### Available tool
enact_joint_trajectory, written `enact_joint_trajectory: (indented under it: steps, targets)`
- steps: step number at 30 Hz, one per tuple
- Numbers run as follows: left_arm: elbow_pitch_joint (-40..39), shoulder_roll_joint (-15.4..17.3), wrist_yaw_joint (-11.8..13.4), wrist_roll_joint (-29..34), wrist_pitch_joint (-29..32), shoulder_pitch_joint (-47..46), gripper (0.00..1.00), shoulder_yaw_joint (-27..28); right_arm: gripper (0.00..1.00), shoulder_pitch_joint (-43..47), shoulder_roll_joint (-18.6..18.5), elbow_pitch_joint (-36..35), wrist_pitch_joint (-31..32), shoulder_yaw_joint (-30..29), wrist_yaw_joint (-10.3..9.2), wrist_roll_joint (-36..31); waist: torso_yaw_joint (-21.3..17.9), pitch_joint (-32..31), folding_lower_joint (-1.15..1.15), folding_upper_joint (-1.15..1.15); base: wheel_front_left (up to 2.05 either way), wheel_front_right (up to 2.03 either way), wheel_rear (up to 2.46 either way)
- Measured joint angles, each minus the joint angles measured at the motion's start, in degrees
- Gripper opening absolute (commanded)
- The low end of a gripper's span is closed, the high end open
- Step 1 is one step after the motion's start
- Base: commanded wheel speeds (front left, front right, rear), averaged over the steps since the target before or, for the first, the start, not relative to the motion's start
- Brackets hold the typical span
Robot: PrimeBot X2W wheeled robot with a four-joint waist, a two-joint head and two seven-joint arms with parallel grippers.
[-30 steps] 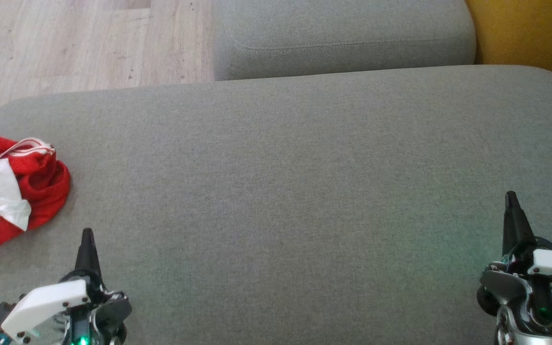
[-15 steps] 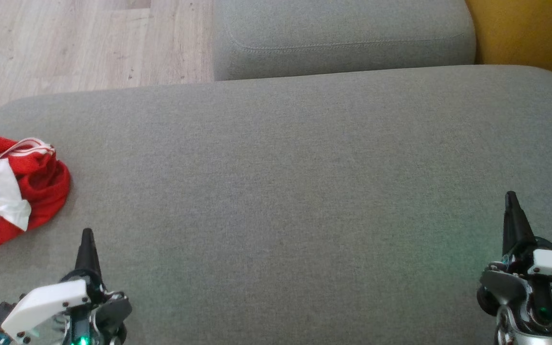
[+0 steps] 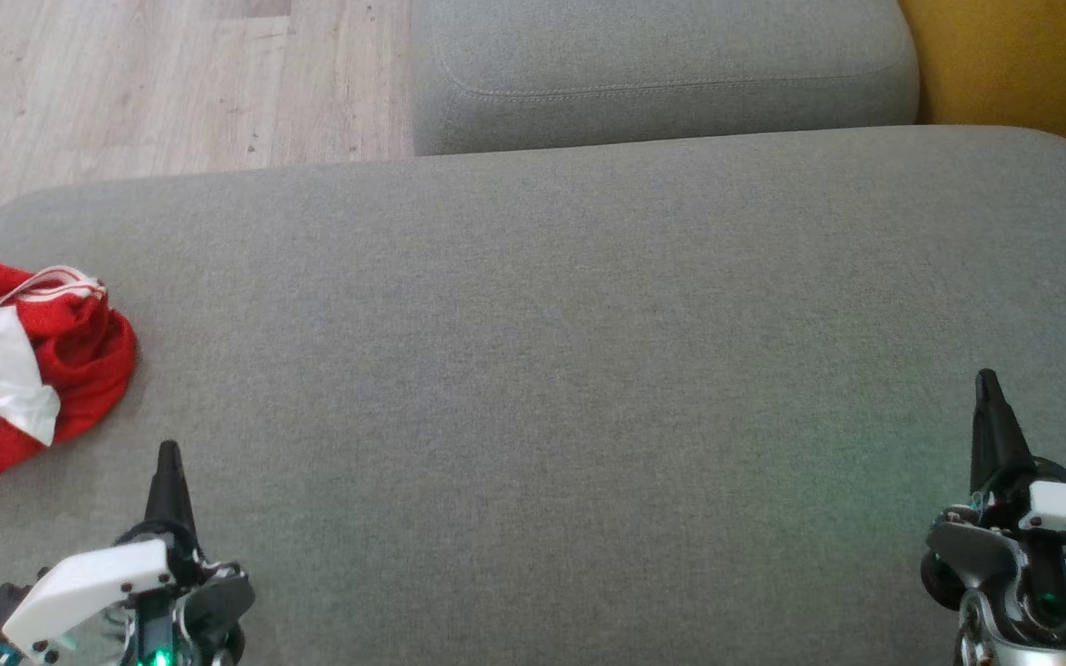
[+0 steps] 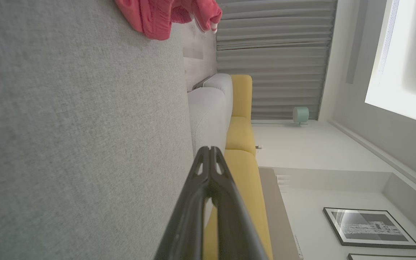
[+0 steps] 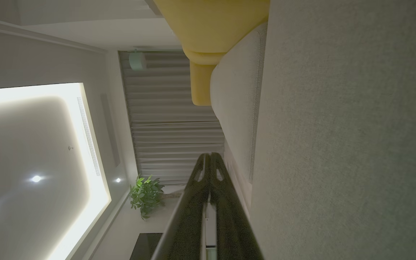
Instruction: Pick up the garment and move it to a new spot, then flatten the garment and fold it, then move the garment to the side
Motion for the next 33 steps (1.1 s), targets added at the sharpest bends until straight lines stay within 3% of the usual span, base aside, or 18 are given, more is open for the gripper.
enact_joint_trajectory:
  steps: [33]
  targets:
    - [0.00,0.00,0.00,0.00,0.00,0.00,0.00,0.00,0.00,0.00,0.00,0.00,0.00,0.00,0.00,0.00,0.00,0.00,0.00,0.00,0.00,0.00,0.00]
